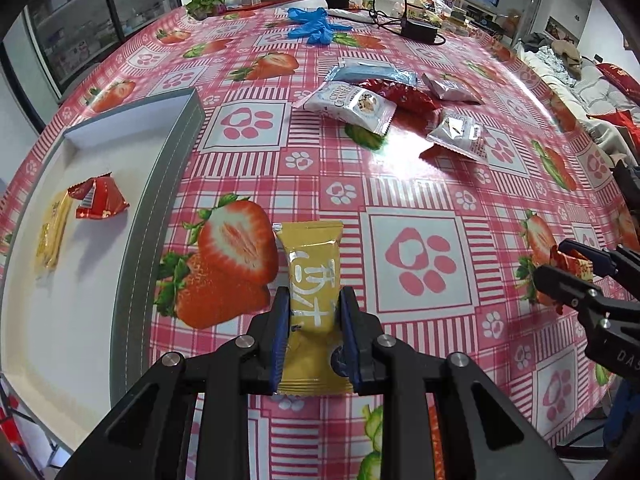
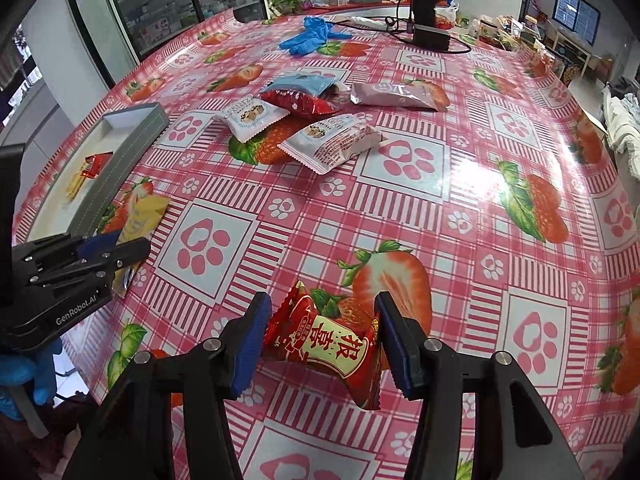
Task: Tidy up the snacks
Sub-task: 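Carry the gold bar with left tool while right tool carries red candy to tray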
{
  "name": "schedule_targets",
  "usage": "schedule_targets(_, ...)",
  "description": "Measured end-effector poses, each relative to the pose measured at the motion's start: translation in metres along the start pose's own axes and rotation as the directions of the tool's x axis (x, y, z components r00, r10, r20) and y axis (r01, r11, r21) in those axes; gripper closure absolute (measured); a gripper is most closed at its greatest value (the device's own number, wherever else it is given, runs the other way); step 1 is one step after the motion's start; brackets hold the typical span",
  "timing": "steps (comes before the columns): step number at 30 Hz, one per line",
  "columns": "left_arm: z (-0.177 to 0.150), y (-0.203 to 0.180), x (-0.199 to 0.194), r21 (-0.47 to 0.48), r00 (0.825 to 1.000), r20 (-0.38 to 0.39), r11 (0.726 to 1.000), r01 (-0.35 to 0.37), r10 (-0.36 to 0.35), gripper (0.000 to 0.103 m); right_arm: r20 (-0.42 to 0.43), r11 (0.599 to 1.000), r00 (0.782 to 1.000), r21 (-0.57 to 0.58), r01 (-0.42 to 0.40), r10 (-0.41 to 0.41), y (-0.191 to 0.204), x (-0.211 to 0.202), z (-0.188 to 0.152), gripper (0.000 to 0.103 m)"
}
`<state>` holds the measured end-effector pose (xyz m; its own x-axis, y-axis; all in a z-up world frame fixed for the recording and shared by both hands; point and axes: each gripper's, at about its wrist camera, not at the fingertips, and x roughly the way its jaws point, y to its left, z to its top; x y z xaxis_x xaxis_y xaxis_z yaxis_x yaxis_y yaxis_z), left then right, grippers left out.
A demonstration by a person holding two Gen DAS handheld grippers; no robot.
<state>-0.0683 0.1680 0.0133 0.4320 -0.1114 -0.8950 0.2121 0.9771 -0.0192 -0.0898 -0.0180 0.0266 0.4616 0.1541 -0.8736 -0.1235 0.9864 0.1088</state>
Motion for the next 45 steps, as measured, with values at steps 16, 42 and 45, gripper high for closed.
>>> schedule_targets(16,-0.003,-0.004,-0.027,0.01,0.999,0.042,1.0,0.02,-0.02,0.078,0.042,0.999,0.999,0.031,-0.014,0.013,-0.002,-0.022,-0.006,0.048)
schedule_targets(42,-0.017,0.001,0.002,-0.009,0.996,-0.08,0.999,-0.049,0.048,0.033,0.066,0.998,0.997,0.03,-0.048,0.046,0.007,-0.031,-0.009,0.048)
schedule_targets(45,-0.016,-0.005,0.003,0.001,0.996,-0.036,0.997,-0.076,0.076,0.028,0.069,0.998,0.996,0.035,-0.054,0.052,0.006,-0.03,-0.009,0.048)
